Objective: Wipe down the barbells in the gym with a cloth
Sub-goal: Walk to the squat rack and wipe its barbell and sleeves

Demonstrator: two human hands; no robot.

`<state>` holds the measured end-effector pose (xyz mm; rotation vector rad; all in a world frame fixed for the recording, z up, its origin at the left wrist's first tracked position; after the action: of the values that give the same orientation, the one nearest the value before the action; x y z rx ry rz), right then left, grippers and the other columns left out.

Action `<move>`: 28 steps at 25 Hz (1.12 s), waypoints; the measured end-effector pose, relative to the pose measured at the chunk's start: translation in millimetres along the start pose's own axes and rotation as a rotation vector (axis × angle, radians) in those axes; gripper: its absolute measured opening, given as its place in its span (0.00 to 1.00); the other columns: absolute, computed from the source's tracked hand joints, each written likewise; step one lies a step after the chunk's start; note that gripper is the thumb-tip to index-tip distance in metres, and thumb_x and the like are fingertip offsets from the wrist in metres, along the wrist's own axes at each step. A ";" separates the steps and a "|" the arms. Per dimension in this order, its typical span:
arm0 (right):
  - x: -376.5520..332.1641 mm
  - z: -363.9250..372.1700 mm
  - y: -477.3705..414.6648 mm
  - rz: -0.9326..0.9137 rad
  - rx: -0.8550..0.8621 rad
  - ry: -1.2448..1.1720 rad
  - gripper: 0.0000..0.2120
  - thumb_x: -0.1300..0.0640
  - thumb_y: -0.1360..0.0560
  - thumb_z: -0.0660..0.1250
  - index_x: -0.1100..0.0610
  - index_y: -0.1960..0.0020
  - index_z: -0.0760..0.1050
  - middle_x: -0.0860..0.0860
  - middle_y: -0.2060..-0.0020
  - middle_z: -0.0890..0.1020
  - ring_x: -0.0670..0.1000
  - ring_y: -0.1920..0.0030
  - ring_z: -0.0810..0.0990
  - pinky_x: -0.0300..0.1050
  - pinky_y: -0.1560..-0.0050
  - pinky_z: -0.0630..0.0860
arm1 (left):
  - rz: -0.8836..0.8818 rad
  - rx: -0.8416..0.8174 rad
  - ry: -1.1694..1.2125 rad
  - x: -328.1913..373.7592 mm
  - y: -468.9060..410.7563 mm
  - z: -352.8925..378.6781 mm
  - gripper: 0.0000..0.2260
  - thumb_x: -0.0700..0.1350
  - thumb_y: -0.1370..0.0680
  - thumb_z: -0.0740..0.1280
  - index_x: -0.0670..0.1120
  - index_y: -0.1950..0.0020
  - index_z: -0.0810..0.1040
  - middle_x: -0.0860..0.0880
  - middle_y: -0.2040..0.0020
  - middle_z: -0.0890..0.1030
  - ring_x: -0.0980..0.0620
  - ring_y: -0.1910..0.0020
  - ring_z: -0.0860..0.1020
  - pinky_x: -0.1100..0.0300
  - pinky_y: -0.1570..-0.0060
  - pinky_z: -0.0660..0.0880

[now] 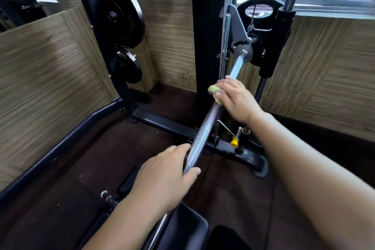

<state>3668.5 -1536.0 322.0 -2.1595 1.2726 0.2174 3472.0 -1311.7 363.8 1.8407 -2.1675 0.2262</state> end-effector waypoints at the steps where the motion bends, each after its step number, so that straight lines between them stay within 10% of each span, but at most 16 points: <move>1: 11.1 1.5 -7.7 0.089 -0.002 -0.003 0.26 0.42 0.18 0.54 0.56 0.35 0.80 0.54 0.36 0.82 0.56 0.27 0.72 0.52 0.19 0.56 | 0.002 0.004 -0.001 0.2 -1.5 0.8 0.22 0.63 0.23 0.61 0.62 0.30 0.63 0.59 0.37 0.76 0.53 0.38 0.76 0.50 0.41 0.74; 8: -74.4 42.8 77.6 0.142 0.251 -0.393 0.18 0.52 0.17 0.60 0.55 0.32 0.79 0.53 0.26 0.74 0.50 0.19 0.57 0.46 0.18 0.52 | -0.004 0.024 0.054 -8.3 3.1 3.0 0.24 0.63 0.23 0.60 0.62 0.28 0.62 0.61 0.35 0.74 0.55 0.37 0.75 0.51 0.40 0.73; 15: -117.5 56.9 66.2 0.636 0.576 -1.055 0.17 0.53 0.20 0.61 0.50 0.34 0.80 0.51 0.22 0.68 0.39 0.25 0.67 0.48 0.29 0.74 | -0.003 0.039 0.058 -17.5 34.3 -2.6 0.25 0.63 0.22 0.60 0.61 0.26 0.62 0.62 0.36 0.74 0.55 0.38 0.75 0.52 0.39 0.72; 18: -181.7 64.9 119.9 0.532 0.498 -0.912 0.18 0.54 0.17 0.60 0.38 0.30 0.72 0.47 0.18 0.60 0.40 0.21 0.59 0.30 0.27 0.61 | 0.007 0.056 0.068 -23.1 46.6 -7.9 0.24 0.62 0.22 0.61 0.61 0.27 0.64 0.62 0.38 0.75 0.57 0.39 0.75 0.53 0.41 0.73; 22: -112.2 32.2 56.5 0.369 0.204 -0.329 0.19 0.52 0.21 0.62 0.54 0.34 0.81 0.58 0.24 0.71 0.56 0.20 0.62 0.54 0.19 0.56 | -0.003 0.062 0.099 -33.7 66.9 -9.6 0.23 0.61 0.22 0.61 0.62 0.27 0.64 0.64 0.41 0.75 0.59 0.45 0.76 0.55 0.43 0.74; 28: -81.5 16.7 13.1 0.294 -0.207 0.159 0.22 0.47 0.20 0.55 0.56 0.37 0.82 0.58 0.37 0.82 0.62 0.29 0.72 0.60 0.22 0.60 | -0.002 0.058 0.101 -41.9 99.7 -4.3 0.21 0.62 0.22 0.60 0.62 0.29 0.64 0.61 0.41 0.74 0.56 0.41 0.76 0.54 0.43 0.74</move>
<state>3617.7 -1470.9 338.2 -2.1867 1.7277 0.3146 3380.6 -1254.0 361.2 1.8205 -2.1123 0.3766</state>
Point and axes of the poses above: each hand's wrist, its own y-axis away from the middle knuckle, its own z-axis out of the palm, x = y × z, the point moved 2 cm from there along -y, towards the middle knuckle
